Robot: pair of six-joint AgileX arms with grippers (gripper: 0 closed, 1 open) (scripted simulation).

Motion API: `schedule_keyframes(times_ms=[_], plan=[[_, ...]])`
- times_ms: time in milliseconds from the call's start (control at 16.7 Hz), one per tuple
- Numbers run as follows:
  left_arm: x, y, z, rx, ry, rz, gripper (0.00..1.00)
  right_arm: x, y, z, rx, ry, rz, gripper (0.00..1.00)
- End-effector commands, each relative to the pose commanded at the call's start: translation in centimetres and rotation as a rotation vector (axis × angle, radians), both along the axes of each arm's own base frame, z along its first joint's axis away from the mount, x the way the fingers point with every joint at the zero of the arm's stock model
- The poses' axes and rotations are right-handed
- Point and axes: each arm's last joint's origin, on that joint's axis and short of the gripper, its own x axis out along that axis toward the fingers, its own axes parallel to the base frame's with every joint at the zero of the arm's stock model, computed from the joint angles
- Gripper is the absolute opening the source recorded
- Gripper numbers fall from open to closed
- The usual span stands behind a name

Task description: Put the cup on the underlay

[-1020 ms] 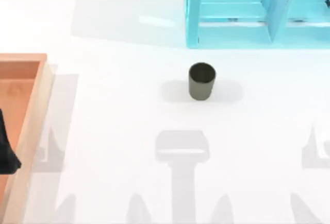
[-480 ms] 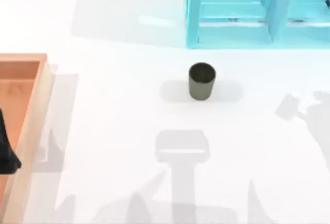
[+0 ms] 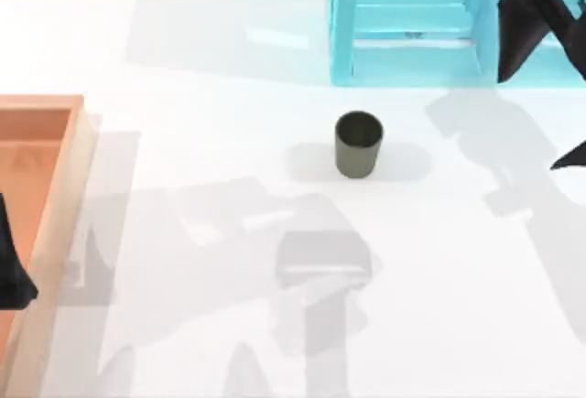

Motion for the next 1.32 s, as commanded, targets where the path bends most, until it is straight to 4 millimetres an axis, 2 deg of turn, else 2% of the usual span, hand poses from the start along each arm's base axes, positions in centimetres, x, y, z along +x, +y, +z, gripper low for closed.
schedule_keyframes(times_ms=[180,300,480,660,840,1320], plan=[[0.0,0.0,0.0,0.000,0.000,0.000,1.00,4.7,4.2,-1.7,-0.020,0.182,-0.148,1.00],[0.0,0.0,0.0,0.000,0.000,0.000,1.00,6.9,7.0,-2.6,-0.041,0.237,-0.229,1.00],[0.0,0.0,0.0,0.000,0.000,0.000,1.00,8.7,10.5,-3.7,-0.069,0.256,-0.321,1.00],[0.0,0.0,0.0,0.000,0.000,0.000,1.00,9.2,12.9,-4.4,-0.088,0.238,-0.377,1.00],[0.0,0.0,0.0,0.000,0.000,0.000,1.00,9.4,14.1,-4.9,-0.097,0.219,-0.401,1.00],[0.0,0.0,0.0,0.000,0.000,0.000,1.00,9.5,14.2,-5.1,-0.095,0.215,-0.405,1.00]])
